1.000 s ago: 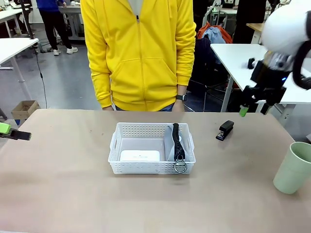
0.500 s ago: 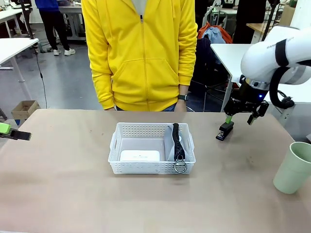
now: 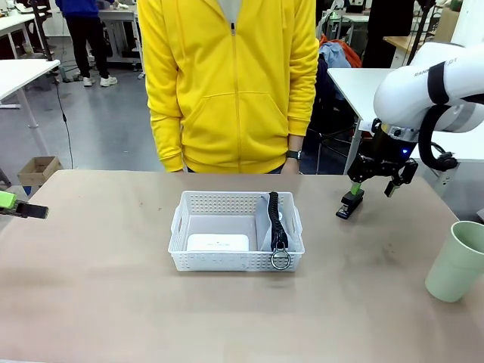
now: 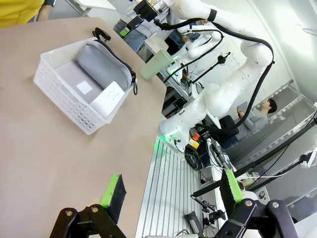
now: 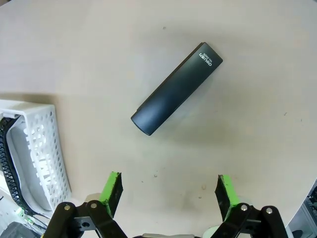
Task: Efficiently arrange items inside the basket to fit them all.
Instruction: Pick up the Stapler and place it inside the Organizing basket.
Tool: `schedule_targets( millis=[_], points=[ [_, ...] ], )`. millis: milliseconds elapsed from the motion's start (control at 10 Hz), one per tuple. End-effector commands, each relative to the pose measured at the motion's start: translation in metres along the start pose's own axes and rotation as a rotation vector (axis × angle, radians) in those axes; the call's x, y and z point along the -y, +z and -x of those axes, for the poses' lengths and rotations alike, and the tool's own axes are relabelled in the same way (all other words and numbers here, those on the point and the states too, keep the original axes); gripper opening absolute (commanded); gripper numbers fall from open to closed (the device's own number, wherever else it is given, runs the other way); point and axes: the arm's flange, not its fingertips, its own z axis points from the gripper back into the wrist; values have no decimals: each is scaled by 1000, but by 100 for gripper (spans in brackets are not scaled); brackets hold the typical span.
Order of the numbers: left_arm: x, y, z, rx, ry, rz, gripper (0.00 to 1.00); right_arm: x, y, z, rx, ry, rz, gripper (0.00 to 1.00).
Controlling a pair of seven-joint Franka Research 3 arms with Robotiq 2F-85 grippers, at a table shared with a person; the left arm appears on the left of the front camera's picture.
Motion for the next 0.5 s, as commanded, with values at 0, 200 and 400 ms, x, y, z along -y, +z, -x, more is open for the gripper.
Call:
schedule_targets(
  millis=[0,200,400],
  points=[
    [4,2,1,-5,-9,11,100,1,6,-2,-1,12,1,100],
    [4,2,1,-5,-9,11,100,0,0,0,0,0,0,100],
    [4,2,1,-5,-9,11,100,-9,-7,-22,22,-57,-32,100]
  ],
)
